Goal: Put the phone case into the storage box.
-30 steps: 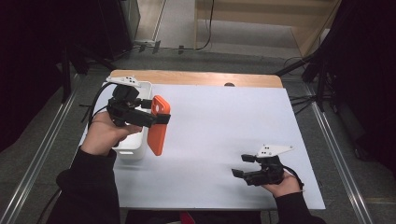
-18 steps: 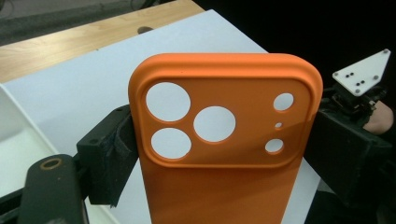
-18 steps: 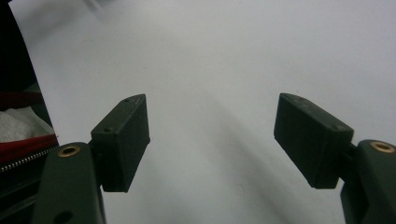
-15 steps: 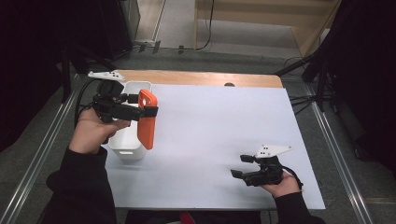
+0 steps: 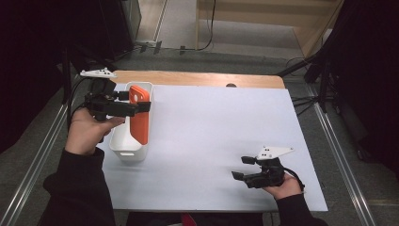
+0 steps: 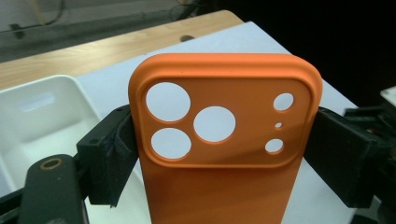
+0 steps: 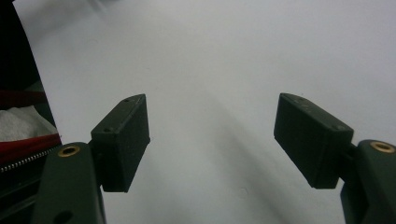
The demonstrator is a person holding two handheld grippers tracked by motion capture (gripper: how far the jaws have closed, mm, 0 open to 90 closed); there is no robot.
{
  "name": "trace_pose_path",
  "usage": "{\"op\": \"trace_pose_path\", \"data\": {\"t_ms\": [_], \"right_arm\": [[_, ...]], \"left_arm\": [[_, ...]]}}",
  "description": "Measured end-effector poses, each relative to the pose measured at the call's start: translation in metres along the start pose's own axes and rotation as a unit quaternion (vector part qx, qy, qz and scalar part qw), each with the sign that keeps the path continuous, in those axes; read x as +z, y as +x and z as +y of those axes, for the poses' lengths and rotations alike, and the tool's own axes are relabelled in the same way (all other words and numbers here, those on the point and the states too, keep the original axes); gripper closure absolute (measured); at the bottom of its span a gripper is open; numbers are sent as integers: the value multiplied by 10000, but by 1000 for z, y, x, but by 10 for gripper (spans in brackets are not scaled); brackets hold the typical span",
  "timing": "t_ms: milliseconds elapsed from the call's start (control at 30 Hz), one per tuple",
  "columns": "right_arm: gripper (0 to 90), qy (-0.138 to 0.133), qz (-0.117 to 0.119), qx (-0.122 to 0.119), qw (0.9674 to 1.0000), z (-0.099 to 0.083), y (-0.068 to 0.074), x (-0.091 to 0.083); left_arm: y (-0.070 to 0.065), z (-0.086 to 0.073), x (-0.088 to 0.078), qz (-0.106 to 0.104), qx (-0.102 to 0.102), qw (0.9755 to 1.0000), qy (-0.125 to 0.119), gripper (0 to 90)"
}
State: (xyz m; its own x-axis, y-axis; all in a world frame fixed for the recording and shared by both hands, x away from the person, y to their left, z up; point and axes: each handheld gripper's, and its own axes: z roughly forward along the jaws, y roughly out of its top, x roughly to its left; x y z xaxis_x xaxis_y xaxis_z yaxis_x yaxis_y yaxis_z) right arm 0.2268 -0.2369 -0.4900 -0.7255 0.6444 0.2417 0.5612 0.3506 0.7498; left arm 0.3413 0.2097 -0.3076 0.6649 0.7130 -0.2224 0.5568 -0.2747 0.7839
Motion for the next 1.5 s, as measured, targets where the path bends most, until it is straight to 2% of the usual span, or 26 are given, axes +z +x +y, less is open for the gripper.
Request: {"op": "trace_pose_path", "data": {"t_ms": [200, 400, 567, 667, 933, 1067, 1167, 1400, 1500], "right_arm": [[253, -32, -4, -23, 10000, 1, 0, 0], [253, -5, 5, -56, 10000, 1, 1, 1], [253, -32, 8, -32, 10000, 2, 0, 2], [253, -29, 31, -31, 10000, 3, 0, 2], [253, -28, 75, -47, 10000, 4, 0, 3], [253, -19, 101, -59, 9999, 5, 0, 3], [253, -21, 90, -70, 9999, 4, 0, 3], [253, -7, 102, -83, 9999, 4, -1, 3], [253, -7, 137, -50, 9999, 4, -1, 3]], "left_arm": [[9, -1, -1, 319, -144, 9993, -108, 161], [14, -3, 1, 680, -319, 9969, -237, 161], [18, -1, 6, 681, -469, 9960, -334, 161], [21, 1, 12, 784, -496, 9950, -367, 161], [22, 12, 24, 973, -436, 9932, -472, 161], [28, 19, 26, 1006, -476, 9918, -621, 161], [35, 24, 29, 1133, -569, 9895, -699, 161], [44, 37, 42, 1336, -639, 9869, -640, 161], [45, 42, 47, 1417, -561, 9867, -565, 161]]}}
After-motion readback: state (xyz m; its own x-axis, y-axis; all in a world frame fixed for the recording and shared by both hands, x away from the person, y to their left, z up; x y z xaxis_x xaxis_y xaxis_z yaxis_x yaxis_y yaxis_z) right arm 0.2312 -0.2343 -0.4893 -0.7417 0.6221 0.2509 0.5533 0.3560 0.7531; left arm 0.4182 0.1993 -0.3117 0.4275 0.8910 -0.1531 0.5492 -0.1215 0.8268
